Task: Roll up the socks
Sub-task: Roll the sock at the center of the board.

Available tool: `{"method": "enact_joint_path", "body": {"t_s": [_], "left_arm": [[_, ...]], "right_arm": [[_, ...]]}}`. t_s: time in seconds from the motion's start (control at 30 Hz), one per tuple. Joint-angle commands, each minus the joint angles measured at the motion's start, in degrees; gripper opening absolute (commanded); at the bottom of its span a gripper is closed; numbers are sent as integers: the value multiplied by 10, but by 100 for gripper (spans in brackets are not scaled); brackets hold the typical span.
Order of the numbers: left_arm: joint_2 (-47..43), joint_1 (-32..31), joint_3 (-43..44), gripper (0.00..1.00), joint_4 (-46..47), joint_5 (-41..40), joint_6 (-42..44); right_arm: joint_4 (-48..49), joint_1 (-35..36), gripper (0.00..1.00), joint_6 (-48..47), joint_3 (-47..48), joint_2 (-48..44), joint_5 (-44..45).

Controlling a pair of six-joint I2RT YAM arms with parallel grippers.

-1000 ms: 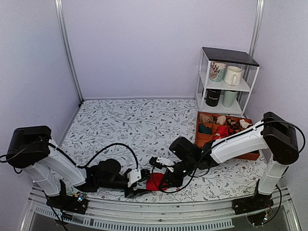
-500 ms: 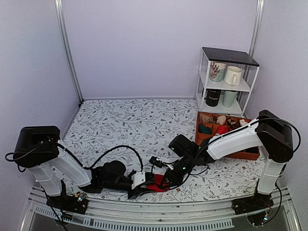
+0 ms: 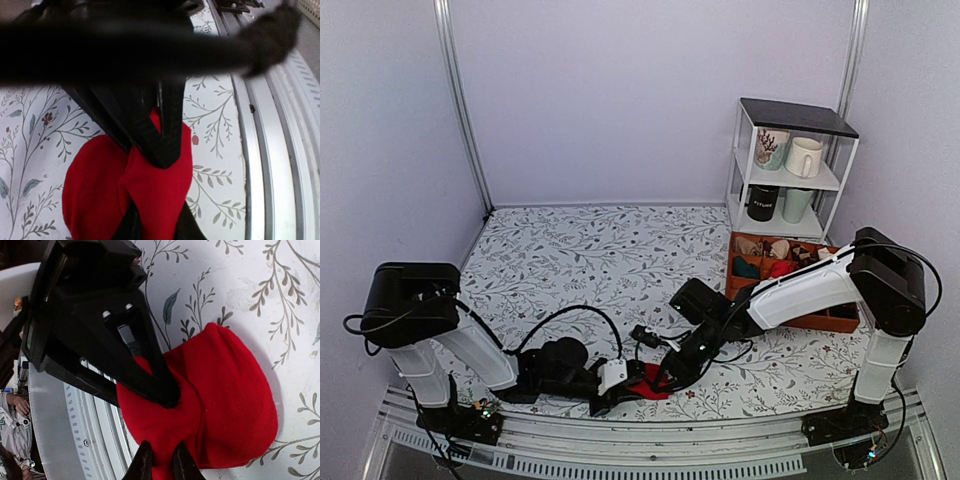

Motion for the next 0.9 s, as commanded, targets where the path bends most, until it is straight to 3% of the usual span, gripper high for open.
{"method": "enact_joint_path", "body": {"t_s": [0.0, 0.13, 0.3, 0.43, 0.6, 0.77, 0.87], "left_arm": [[12, -12, 4, 0, -35, 21, -20], [12, -9, 21, 0, -99, 13, -66], [33, 4, 14, 0, -119, 45, -142], [75, 10, 6, 0, -103, 71, -182], [113, 12, -7, 0, -58, 90, -207], [128, 20, -9, 0, -43, 108, -212], [131, 21, -10, 0, -39, 112, -212]], "right_arm": [[-54, 4, 19, 5, -11, 36, 34], [-5, 3, 38, 4, -36, -15, 98], [206, 15, 50, -38, -164, -158, 192], [367, 47, 59, -147, -266, -221, 224], [362, 91, 61, -203, -257, -180, 246], [361, 104, 62, -199, -247, -146, 253], [352, 104, 58, -196, -241, -138, 255]]}}
